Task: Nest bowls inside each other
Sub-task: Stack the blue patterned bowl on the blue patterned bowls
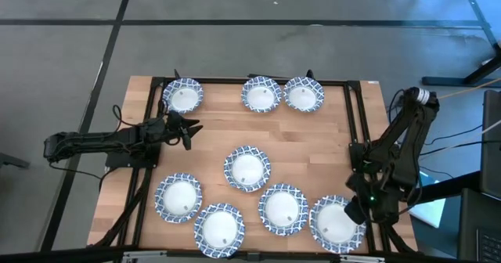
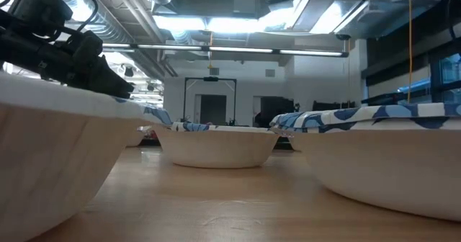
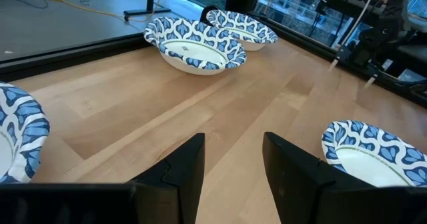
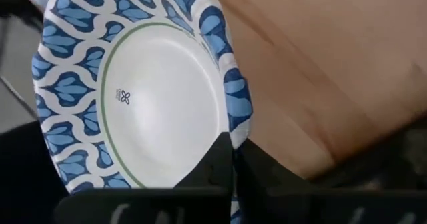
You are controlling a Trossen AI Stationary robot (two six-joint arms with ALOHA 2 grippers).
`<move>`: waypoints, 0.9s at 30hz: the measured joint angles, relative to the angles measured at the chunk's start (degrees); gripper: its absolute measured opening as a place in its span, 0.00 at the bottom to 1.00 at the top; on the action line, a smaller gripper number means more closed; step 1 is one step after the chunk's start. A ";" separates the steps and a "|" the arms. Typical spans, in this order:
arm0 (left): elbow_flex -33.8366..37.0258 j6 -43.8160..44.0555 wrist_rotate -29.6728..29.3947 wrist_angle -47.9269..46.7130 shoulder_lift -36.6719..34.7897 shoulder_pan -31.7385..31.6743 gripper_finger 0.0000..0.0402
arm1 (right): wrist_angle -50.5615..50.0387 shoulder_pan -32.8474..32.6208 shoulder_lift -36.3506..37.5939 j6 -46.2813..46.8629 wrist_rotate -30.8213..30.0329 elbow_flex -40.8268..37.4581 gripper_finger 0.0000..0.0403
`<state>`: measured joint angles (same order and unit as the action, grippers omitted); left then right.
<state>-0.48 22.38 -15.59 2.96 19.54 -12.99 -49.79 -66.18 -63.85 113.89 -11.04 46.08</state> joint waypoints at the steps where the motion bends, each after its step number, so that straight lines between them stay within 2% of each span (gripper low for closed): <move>1: 0.01 0.01 0.00 0.01 0.01 0.00 0.36 | 0.01 0.79 -0.01 -1.11 -1.37 0.61 0.01; 5: 0.01 0.01 0.00 0.02 0.00 0.02 0.36 | 0.14 5.00 -0.01 -6.08 -5.80 2.60 0.01; 11: -0.01 0.11 0.00 0.00 0.01 0.00 0.36 | 1.71 12.76 -0.90 -13.92 -6.01 2.76 0.01; 20: 0.01 0.16 0.00 0.01 -0.01 0.00 0.36 | 15.40 24.49 -6.02 -31.04 -3.92 2.78 0.01; 27: -0.01 0.03 0.02 0.00 -0.01 0.00 0.36 | 18.36 31.08 -12.12 -36.78 -1.27 2.80 0.01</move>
<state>-0.49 22.41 -15.57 2.96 19.53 -12.99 -31.43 -35.10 -75.97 77.12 -12.30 48.88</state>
